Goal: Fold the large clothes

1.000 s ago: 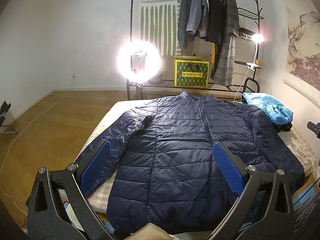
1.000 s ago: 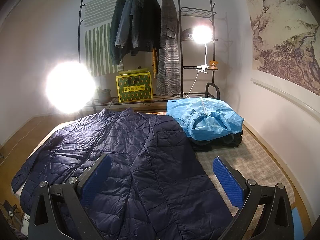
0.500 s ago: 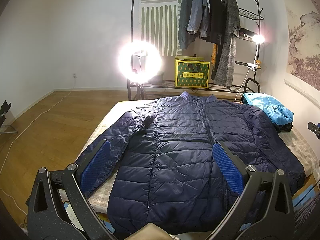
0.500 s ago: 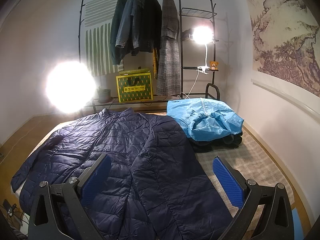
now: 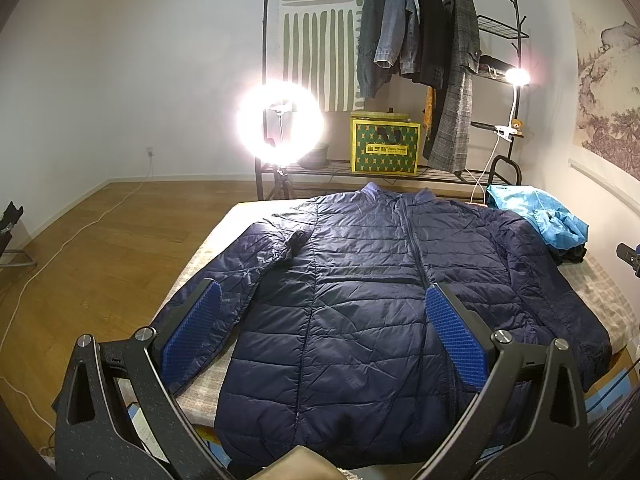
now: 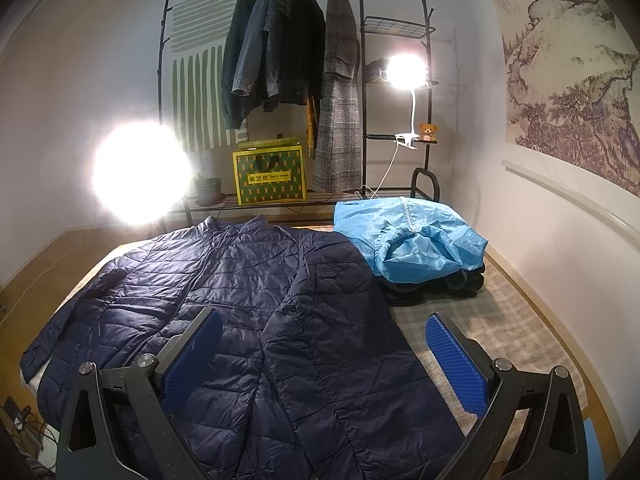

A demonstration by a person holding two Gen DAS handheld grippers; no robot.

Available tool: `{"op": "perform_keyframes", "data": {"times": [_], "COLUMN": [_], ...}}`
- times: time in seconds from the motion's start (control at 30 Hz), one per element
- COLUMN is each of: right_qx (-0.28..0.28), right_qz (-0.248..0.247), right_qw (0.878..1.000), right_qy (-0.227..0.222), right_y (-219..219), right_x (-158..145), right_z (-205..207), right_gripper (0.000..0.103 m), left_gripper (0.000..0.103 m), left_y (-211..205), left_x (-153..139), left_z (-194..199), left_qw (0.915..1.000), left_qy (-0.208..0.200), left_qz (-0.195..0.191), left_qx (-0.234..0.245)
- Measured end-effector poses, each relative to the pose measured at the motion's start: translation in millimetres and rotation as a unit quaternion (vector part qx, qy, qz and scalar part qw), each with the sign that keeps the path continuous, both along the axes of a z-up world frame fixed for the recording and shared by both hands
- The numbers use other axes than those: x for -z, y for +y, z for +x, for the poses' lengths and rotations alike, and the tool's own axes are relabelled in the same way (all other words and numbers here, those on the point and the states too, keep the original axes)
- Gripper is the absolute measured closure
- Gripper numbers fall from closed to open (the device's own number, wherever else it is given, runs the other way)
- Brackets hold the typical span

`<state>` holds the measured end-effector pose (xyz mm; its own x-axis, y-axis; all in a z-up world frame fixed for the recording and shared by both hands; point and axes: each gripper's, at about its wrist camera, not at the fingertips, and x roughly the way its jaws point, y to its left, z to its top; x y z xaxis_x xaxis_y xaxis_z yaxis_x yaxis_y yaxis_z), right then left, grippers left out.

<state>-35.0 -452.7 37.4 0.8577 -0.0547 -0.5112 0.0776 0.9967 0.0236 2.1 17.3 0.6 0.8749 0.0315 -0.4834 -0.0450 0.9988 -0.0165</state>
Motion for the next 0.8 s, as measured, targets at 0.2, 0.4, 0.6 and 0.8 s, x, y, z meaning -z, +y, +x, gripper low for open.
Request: {"op": "perform_keyframes", "data": {"times": [0.2, 0.4, 0.6, 0.8], "right_qx": [-0.001, -0.002, -0.003, -0.008], "right_qz": [-0.001, -0.001, -0.001, 0.000], "right_qw": [1.000, 1.000, 1.000, 1.000], "right_qy": [0.000, 0.000, 0.000, -0.003], "right_y": [0.4, 1.1, 2.3, 6.2], "right_x": [0.3, 0.2, -0.3, -1.0], "right_z": [0.0, 0.7, 0.7, 2.6], "right_gripper": [0.000, 0.000, 0.000, 0.000], "left_gripper": [0.000, 0.000, 0.000, 0.000], "left_y": [-0.4, 1.5, 7.6, 12.7], "left_x": [0.5, -0.3, 1.5, 4.8], "left_z": [-0.3, -0.6, 0.2, 0.4], "left_qw": [1.0000, 1.0000, 1.0000, 1.0000], "left_qy": [0.000, 0.000, 0.001, 0.004], "left_qz": [0.000, 0.000, 0.001, 0.002], "left_qx": [-0.001, -0.002, -0.003, -0.007]}}
